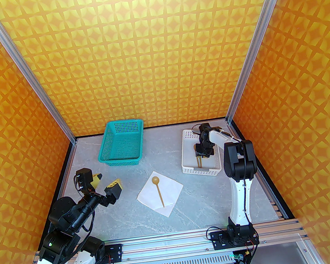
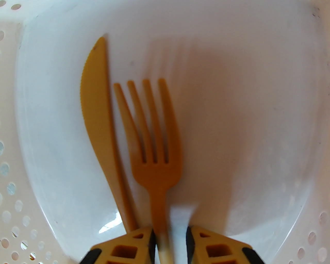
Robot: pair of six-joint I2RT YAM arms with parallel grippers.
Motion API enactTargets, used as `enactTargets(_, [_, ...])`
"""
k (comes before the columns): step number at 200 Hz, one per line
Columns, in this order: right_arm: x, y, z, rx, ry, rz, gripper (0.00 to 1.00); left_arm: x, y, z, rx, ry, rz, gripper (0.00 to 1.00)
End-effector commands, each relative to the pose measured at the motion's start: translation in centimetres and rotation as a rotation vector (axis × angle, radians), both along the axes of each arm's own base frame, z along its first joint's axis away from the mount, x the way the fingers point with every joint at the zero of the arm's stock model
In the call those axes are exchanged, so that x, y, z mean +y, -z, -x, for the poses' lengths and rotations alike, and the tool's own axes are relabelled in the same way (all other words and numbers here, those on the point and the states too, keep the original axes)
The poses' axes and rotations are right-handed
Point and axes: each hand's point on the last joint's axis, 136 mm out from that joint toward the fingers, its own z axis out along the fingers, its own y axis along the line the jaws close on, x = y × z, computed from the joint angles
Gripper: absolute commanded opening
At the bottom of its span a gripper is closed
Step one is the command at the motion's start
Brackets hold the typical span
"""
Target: Place the utensils on the paper napkin and roll it up
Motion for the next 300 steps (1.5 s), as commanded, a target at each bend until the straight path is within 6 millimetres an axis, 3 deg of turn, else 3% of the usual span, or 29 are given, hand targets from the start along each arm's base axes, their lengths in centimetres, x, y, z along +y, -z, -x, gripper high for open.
enactTargets(1, [-0.3, 1.9, 0.6, 0.051, -0.009, 0.005, 0.26, 0.0, -0.5, 0.2, -0.01, 0.011, -0.005, 0.99])
enactTargets(59, [-0.4, 2.2, 1.0, 0.058, -0.017, 0.007, 0.2, 0.0, -0.5, 0.2, -0.006, 0.008, -0.006, 0.99])
enactTargets(182, [-1.3, -1.6, 0.0, -0.063, -0.012, 0.062, 0.12, 0.0, -0.4, 0.3, 0.007, 0.007, 0.006, 0.99])
enactTargets(246, [-1.6, -4.7, -0.6, -0.117, -0.019, 0.083, 0.11, 0.1, -0.6, 0.3, 0.007, 0.007, 0.009, 0.99])
enactTargets(300, [-1.5, -8.8, -1.0, -0.195, -0.015, 0.081, 0.12, 0.0, -0.3, 0.2, 0.015, 0.006, 0.012, 0.99])
